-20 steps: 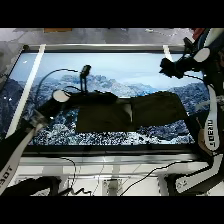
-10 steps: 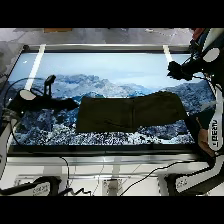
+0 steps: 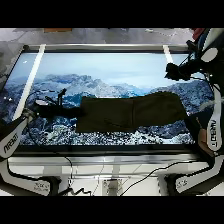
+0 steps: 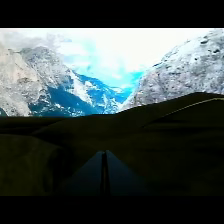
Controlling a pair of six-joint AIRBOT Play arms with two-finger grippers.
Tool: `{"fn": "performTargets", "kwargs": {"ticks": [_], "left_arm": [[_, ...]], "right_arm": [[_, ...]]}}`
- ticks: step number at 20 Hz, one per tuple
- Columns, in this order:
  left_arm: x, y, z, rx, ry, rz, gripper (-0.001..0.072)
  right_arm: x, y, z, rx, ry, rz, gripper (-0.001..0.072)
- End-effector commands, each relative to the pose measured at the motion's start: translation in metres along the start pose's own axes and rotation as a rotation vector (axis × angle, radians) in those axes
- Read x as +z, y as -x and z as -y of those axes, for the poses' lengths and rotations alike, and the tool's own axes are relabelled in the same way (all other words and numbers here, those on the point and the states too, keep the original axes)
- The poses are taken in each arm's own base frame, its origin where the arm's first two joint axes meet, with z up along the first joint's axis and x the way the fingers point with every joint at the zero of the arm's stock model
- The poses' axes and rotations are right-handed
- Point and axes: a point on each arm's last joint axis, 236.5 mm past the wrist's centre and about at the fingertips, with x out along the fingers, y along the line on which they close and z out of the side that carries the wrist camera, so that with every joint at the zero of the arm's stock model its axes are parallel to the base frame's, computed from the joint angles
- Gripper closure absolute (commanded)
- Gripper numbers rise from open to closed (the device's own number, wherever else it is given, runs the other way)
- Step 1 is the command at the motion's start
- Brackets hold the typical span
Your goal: Fold the clothes and pants, and hang the long-sleeved shirts on hangers.
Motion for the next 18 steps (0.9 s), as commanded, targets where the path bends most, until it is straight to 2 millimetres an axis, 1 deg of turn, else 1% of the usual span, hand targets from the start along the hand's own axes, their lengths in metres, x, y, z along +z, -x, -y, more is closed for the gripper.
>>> {"fn": "performTargets", "kwargs": {"ticks": [1,2,3,5,6,7,9,10,11,12,13,14,16,18], "left_arm": [[0.0,-0.013,0.02,-0.046,-0.045,-0.023,0.0458],[0.005,-0.009,0.03,-0.069,-0.068,-0.028,0.0684],[0.015,-0.001,0.037,-0.076,-0.061,-0.014,0.0692],[0.049,0.029,0.05,-0.07,0.044,0.065,0.0693],[0.066,0.05,0.06,-0.067,0.082,0.11,0.0693],[0.078,0.072,0.073,-0.054,0.086,0.143,0.0693],[0.092,0.115,0.09,0.039,0.035,0.195,0.0694],[0.097,0.135,0.097,0.093,0.025,0.229,0.0693],[0.101,0.156,0.109,0.119,0.024,0.272,0.0693],[0.103,0.171,0.124,0.114,0.016,0.311,0.0692],[0.103,0.185,0.14,0.102,0.006,0.346,0.0692],[0.102,0.196,0.152,0.098,-0.005,0.372,0.0692],[0.098,0.216,0.181,0.062,-0.016,0.423,0.0691],[0.093,0.233,0.207,0.019,-0.041,0.463,0.0691]], "right_arm": [[-0.008,-0.015,-0.026,0.021,0.072,-0.016,0.0682],[-0.014,-0.023,-0.036,0.029,0.088,-0.029,0.0682],[-0.022,-0.031,-0.046,0.039,0.123,-0.047,0.0682],[-0.046,-0.05,-0.067,0.059,0.226,-0.105,0.0683],[-0.061,-0.06,-0.076,0.068,0.258,-0.136,0.0682],[-0.074,-0.072,-0.087,0.078,0.274,-0.16,0.0683],[-0.1,-0.099,-0.109,0.096,0.307,-0.18,0.0683],[-0.113,-0.112,-0.123,0.115,0.317,-0.179,0.0683],[-0.128,-0.126,-0.145,0.155,0.318,-0.177,0.0683],[-0.142,-0.138,-0.172,0.208,0.312,-0.173,0.0683],[-0.152,-0.148,-0.2,0.257,0.3,-0.158,0.0684],[-0.16,-0.157,-0.232,0.311,0.269,-0.132,0.0684],[-0.178,-0.171,-0.284,0.385,0.214,-0.084,0.0685],[-0.202,-0.183,-0.321,0.419,0.173,-0.081,0.0685]]}}
